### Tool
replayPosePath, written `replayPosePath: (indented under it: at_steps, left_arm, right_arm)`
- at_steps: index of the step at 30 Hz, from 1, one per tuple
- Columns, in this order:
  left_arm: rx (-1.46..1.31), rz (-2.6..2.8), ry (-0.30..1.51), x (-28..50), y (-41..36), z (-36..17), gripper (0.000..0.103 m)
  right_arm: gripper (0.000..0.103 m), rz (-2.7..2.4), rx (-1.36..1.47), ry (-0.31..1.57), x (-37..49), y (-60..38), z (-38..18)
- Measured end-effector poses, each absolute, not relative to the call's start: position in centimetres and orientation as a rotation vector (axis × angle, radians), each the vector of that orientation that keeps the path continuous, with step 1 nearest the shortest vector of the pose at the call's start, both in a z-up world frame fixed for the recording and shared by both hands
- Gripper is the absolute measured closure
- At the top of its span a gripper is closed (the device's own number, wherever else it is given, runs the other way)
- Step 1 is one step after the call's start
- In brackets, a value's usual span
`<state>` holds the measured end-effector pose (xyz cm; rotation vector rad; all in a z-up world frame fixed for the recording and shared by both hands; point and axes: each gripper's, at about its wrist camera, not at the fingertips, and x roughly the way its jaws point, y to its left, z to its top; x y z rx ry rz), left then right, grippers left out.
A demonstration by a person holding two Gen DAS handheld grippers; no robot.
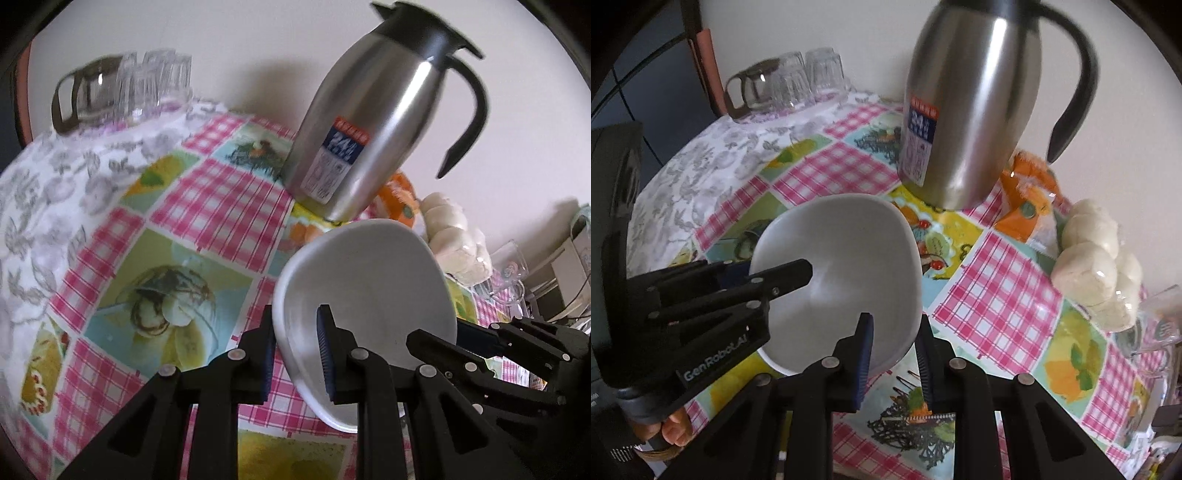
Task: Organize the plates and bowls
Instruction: 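Lift the white square bowl with the right gripper and carry it over the stack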
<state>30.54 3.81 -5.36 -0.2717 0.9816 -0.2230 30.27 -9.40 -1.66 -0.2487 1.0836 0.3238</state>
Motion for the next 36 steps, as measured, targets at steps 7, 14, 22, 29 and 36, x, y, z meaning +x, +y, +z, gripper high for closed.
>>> replayPosePath:
  at_steps: [7, 14, 22, 29, 36]
  left_arm:
    - [-0.214, -0.229, 0.927, 28.7, 2.7, -2.2, 0.081]
    - [-0.171, -0.250, 0.911, 26.5, 1.0, 0.0, 0.081]
    - [-0.112, -0.280, 0.903, 23.3, -1.3, 1.9, 0.081]
    - [-0.033, -0.297, 0.887, 20.1, -3.3, 3.1, 0.081]
    - [-0.008, -0.319, 0.887, 17.2, -4.1, 3.8, 0.081]
  right_arm:
    - [0.078, 0.316, -0.212, 1.014, 27.9, -10.2, 0.9]
    - [0.078, 0.293, -0.172, 0.964, 25.0, -11.8, 3.5]
    - [0.078, 0.261, -0.080, 0.938, 20.9, -14.0, 5.0]
    - [0.078, 0.251, 0.038, 0.912, 16.2, -16.1, 5.3]
    - [0.078, 0.231, 0.119, 0.873, 12.7, -17.5, 5.7]
